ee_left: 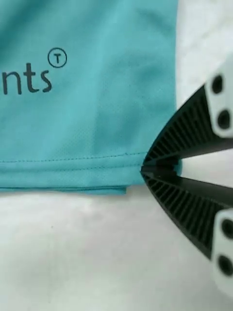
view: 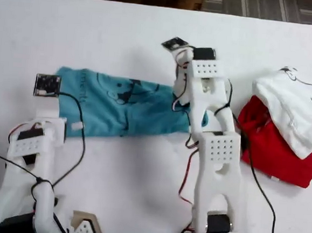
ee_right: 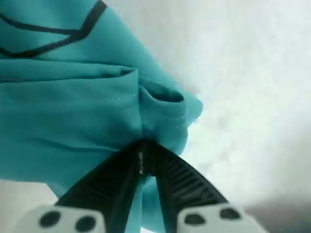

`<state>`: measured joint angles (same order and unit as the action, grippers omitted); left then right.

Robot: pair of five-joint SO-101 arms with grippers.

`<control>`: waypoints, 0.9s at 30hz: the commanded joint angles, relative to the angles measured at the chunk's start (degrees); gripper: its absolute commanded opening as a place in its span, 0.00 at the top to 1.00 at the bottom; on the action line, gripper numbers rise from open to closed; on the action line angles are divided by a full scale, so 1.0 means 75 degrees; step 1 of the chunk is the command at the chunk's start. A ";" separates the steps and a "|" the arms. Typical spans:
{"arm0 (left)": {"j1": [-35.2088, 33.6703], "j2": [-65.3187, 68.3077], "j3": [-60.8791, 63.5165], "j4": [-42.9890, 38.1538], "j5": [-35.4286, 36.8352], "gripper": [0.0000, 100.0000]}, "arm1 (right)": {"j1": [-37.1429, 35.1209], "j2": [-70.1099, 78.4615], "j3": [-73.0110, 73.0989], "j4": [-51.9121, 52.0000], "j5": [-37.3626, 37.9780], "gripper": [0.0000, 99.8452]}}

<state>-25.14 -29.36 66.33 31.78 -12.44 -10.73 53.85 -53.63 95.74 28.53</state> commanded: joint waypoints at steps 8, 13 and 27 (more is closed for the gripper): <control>-0.0012 -0.0105 -0.0041 -0.0094 -0.0023 0.97 | 0.0111 -0.0451 -0.1653 0.0733 -0.0082 0.98; -0.0012 -0.0105 -0.0041 -0.0094 -0.0023 0.97 | -0.0369 -0.0393 -0.1664 0.0733 -0.0082 0.98; -0.0012 -0.0105 -0.0041 -0.0094 -0.0023 0.97 | -0.0416 0.1166 -0.2016 0.0721 -0.0082 0.98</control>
<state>-25.05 -29.36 66.33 31.78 -12.44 -14.51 61.67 -65.23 100.04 28.53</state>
